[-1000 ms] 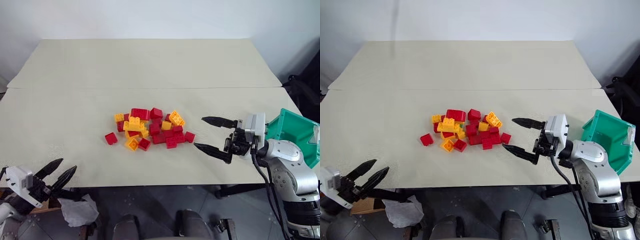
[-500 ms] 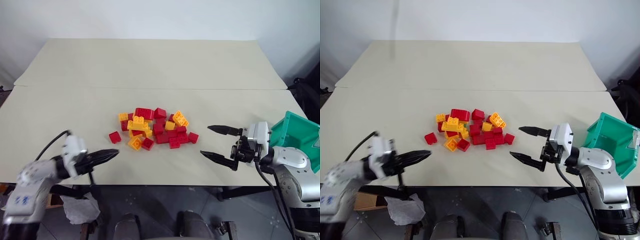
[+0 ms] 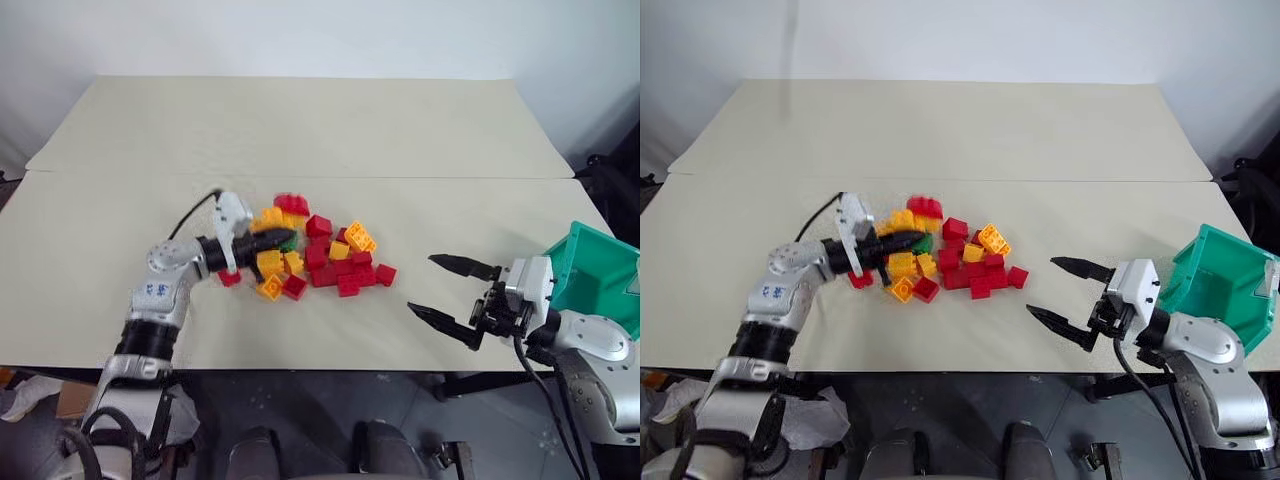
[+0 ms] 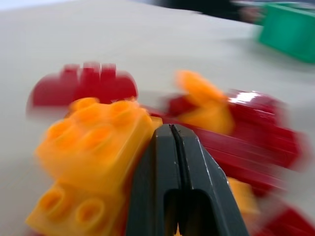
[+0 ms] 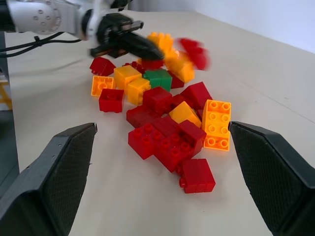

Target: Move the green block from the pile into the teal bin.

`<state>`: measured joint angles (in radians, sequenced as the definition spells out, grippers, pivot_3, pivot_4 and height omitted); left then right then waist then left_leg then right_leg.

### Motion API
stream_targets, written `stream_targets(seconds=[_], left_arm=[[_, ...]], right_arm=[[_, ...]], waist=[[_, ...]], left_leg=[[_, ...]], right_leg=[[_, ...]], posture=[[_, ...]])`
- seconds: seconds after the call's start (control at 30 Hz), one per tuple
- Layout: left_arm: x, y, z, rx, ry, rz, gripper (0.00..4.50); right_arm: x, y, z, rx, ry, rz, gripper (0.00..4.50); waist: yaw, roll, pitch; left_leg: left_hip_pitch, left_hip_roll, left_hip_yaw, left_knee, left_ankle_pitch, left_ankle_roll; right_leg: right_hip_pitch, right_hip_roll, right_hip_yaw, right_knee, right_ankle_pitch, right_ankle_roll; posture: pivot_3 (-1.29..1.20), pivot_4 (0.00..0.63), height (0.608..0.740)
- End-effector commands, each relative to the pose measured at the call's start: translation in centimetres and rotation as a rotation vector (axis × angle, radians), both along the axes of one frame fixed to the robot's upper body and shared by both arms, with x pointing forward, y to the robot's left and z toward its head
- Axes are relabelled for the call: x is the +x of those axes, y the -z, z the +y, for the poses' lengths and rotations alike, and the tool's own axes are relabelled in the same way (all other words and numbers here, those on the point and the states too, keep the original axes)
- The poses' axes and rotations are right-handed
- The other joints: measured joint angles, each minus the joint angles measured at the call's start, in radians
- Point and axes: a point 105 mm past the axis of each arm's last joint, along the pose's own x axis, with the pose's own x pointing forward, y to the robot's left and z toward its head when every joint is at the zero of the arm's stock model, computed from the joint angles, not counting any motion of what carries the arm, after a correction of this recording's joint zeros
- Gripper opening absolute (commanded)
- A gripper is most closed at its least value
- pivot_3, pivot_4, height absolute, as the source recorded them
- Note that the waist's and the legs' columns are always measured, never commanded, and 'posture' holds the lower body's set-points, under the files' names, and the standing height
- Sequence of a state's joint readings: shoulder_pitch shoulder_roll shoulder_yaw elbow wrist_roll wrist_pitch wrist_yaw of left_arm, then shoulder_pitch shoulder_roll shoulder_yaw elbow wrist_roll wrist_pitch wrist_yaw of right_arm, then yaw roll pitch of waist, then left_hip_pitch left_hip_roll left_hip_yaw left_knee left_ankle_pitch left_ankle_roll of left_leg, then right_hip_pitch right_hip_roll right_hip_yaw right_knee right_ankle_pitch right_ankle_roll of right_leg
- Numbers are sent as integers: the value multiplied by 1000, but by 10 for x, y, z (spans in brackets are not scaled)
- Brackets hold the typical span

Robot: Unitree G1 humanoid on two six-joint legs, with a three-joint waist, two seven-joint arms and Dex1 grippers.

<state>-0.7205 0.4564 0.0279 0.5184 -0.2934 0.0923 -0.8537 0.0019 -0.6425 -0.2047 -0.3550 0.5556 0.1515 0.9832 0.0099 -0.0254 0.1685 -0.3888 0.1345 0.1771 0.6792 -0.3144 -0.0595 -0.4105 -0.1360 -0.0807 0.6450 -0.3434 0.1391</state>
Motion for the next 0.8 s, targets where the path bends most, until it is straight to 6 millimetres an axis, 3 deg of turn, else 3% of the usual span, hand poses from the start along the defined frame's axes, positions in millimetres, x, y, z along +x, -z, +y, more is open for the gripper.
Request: stream_targets(seconds=[0.03, 0.5, 0.6, 0.8], left_arm=[[16, -1, 21, -27, -144, -26, 25], [-52, 41, 16, 360, 293, 35, 25], [-55, 38, 15, 334, 293, 31, 25], [-51, 26, 52, 251, 146, 21, 25]], right_arm=[[-3, -11, 1, 7, 13, -63, 4500], [-4, -9, 5, 16, 5, -54, 4500], [-4, -9, 5, 16, 3, -51, 4500], [-5, -9, 2, 11, 5, -48, 4500]], waist=[[2, 0, 0], [14, 1, 0], [16, 1, -1], [8, 1, -1]], left_leg=[[0, 0, 0, 0, 0, 0], [0, 0, 0, -1, 0, 0], [0, 0, 0, 0, 0, 0], [0, 0, 0, 0, 0, 0]], right_leg=[[0, 0, 0, 0, 0, 0], [0, 0, 0, 0, 0, 0], [0, 0, 0, 0, 0, 0], [0, 0, 0, 1, 0, 0]], posture=[[0, 150, 740], [0, 150, 740], [0, 150, 740], [0, 150, 740]])
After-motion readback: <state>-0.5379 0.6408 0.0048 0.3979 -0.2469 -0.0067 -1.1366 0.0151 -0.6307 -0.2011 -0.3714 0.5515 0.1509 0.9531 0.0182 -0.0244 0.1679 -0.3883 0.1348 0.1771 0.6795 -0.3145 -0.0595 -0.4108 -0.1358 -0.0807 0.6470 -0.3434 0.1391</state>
